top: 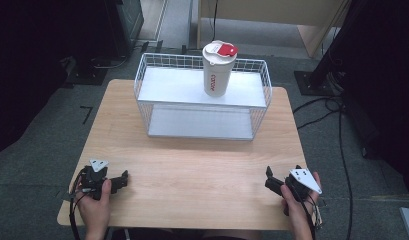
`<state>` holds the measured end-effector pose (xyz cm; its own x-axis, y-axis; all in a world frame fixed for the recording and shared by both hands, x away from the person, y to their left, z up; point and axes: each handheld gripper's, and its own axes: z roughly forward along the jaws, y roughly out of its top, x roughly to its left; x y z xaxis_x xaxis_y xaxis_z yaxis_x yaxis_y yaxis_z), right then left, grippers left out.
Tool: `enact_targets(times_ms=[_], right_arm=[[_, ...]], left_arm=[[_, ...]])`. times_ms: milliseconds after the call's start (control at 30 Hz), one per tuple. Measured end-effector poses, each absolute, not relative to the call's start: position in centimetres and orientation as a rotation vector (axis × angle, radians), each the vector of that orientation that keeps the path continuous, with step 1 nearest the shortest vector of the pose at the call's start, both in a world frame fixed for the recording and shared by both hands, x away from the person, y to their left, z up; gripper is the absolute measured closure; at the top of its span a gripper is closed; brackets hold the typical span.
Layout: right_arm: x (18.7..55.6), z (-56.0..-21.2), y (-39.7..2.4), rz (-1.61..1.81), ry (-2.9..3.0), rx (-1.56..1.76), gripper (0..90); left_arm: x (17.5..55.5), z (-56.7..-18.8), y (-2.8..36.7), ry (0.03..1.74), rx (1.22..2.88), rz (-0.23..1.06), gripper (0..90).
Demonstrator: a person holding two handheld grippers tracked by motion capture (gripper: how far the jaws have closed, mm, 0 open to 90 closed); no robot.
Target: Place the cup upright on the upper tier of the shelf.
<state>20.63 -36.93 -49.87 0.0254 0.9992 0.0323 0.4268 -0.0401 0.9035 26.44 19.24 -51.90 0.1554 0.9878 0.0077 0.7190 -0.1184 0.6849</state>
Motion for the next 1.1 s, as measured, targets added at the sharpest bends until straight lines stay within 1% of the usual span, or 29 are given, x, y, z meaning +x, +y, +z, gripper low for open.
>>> enact_targets(times_ms=[233,500,667,800,1100], right_arm=[[19.9,-50.7,-38.0,0.919,1.505,1.607,0.0],[19.1,-52.2,-39.7,0.768,1.553,1.69,0.0],[18.9,-52.3,-40.4,0.756,1.576,1.739,0.0],[19.1,-52.6,-41.0,0.679,1.658,1.761,0.0],[19.2,-52.7,-41.6,0.73,1.692,1.82,0.0]], left_arm=[[26.4,-51.9,19.2,1.619,1.9,0.65,0.0],[26.4,-51.9,19.3,1.618,1.901,0.649,0.0],[26.4,-51.9,19.2,1.618,1.901,0.649,0.0],[26.4,-51.9,19.2,1.618,1.901,0.651,0.0],[26.4,-51.9,19.2,1.618,1.902,0.65,0.0]])
